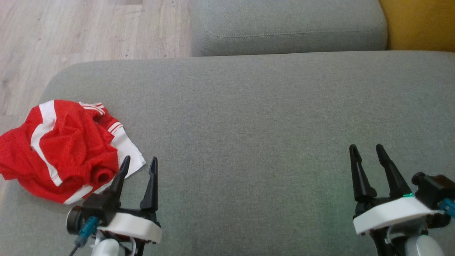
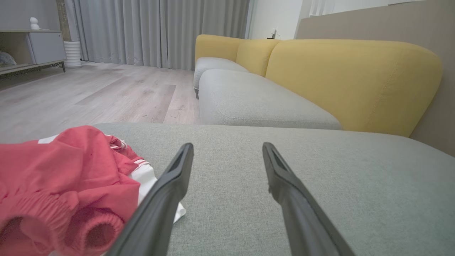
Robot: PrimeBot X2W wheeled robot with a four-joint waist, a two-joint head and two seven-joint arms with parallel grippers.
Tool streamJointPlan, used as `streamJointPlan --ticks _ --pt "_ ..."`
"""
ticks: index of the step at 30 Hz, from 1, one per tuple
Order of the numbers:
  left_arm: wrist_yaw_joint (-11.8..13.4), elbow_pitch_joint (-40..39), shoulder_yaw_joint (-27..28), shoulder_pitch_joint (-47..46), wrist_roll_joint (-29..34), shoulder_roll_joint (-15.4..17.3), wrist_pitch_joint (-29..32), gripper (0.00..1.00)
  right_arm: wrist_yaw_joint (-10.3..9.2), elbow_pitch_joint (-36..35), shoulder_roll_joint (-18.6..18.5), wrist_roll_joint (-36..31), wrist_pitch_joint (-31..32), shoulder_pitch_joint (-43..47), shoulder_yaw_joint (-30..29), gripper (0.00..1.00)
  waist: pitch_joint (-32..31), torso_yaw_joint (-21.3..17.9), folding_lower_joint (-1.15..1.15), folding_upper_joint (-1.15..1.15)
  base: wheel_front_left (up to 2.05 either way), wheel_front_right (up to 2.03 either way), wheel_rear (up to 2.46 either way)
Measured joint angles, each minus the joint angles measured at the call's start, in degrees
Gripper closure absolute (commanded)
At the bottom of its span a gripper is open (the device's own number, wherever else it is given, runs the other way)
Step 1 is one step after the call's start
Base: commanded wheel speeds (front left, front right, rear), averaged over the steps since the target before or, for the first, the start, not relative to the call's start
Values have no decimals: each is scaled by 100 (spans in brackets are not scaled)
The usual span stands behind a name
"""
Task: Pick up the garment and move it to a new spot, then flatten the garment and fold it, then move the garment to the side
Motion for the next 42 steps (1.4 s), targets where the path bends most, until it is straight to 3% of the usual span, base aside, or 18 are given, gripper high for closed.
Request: streamJointPlan --ticks 17,34,42 --pt "230 286 -85 -87 738 10 -62 0 0 -216 0 -915 3 188 8 0 39 39 0 0 0 0 0" --pt "360 360 -80 -88 710 11 -52 0 0 -209 0 -884 26 188 -88 0 1 95 0 0 0 0 0" --pt "483 389 -29 -138 614 8 -65 0 0 -376 1 -982 75 195 -26 0 21 469 0 0 0 0 0"
